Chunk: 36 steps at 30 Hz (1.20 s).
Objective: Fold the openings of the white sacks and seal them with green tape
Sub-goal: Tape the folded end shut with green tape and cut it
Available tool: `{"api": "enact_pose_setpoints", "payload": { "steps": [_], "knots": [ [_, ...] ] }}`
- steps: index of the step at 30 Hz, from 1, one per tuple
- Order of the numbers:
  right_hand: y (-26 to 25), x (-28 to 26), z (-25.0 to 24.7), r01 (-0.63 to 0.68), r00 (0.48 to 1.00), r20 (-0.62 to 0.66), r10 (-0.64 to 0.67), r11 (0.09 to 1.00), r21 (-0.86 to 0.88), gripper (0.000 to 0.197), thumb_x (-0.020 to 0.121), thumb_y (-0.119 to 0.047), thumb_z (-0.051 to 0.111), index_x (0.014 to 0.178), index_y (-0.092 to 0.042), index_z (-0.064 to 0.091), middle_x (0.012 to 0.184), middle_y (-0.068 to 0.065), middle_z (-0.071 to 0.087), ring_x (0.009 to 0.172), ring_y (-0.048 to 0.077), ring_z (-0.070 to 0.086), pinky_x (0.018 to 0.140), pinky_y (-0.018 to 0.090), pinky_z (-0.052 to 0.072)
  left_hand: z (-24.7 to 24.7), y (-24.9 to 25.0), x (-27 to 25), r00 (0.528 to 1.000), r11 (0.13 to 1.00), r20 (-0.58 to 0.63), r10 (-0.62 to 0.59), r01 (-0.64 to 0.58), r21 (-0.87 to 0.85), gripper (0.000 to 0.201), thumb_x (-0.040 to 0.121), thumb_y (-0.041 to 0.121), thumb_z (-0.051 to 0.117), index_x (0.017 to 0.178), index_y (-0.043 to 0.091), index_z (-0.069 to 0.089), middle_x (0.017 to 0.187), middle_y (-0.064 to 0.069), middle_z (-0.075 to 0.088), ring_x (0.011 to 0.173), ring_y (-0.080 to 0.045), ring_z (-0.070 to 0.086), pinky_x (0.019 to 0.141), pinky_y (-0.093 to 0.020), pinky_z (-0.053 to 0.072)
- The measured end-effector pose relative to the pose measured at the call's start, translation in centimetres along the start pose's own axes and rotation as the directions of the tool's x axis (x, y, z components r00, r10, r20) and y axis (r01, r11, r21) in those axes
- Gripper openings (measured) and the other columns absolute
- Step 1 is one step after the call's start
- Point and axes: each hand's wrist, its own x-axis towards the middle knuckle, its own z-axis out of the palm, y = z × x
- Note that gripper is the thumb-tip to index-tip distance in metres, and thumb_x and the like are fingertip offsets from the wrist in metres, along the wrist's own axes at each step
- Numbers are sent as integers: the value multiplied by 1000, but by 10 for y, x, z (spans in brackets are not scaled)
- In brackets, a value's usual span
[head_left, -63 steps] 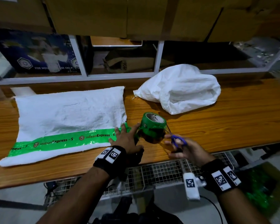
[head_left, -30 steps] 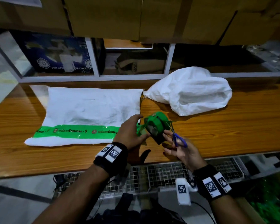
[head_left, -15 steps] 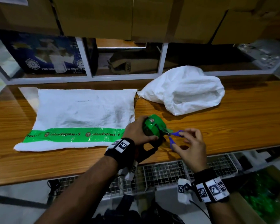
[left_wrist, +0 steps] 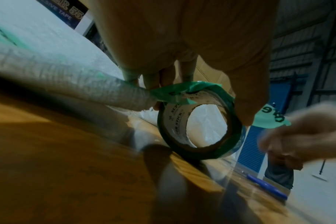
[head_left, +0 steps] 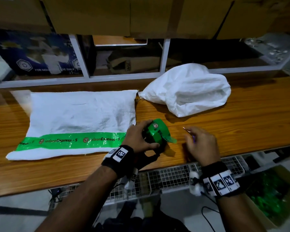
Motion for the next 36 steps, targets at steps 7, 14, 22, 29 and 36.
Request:
{"api": "enact_pose_setpoints", "payload": {
  "steps": [7, 14, 22, 29, 36],
  "knots": [
    [-38, -14, 35, 249, 959, -165, -231, 963, 103, 21, 79, -19, 83, 96, -12, 72, 95, 3, 72, 86, 21, 65, 71, 32, 54, 1, 2, -2, 1000, 1000, -18, 14, -14, 11, 96, 57, 41, 94, 142, 23, 52, 133, 2, 62, 114, -15, 58, 110, -50, 37],
    [-28, -4, 43, 30, 991, -131, 9, 956, 293, 4, 92, -14, 68, 89, -13, 66, 80, -2, 68, 69, 12, 62, 59, 18, 43, -1, 9, -6, 1000, 1000, -23, 13, -13, 23, 95, 56, 33, 94, 141, 20, 53, 130, 1, 62, 111, -15, 56, 110, -52, 37],
    [4, -8, 23, -171, 958, -100, 268, 816, 552, 6, 96, -22, 62, 97, -17, 64, 91, -4, 72, 85, 14, 69, 72, 40, 59, -5, 14, -7, 999, 999, -10, -46, 46, -15, 94, 62, 26, 94, 145, 19, 49, 112, 5, 49, 102, -6, 47, 99, -16, 36],
    [48, -59, 38, 353, 934, -1, -357, 923, -154, 33, 78, -9, 80, 109, -17, 73, 108, 0, 72, 101, 21, 59, 77, 34, 47, -3, 15, -9, 999, 999, -16, -52, 52, 7, 95, 60, 27, 94, 144, 19, 50, 111, 4, 55, 109, -23, 58, 110, -37, 35],
    [70, -80, 39, 489, 870, 149, -470, 862, -132, 35, 89, -20, 67, 124, -19, 68, 127, -3, 68, 117, 22, 58, 91, 41, 46, -2, 12, -7, 999, 999, -6, -32, 32, 17, 97, 60, 32, 94, 145, 22, 49, 119, -1, 58, 114, -26, 56, 105, -34, 40]
  ]
}}
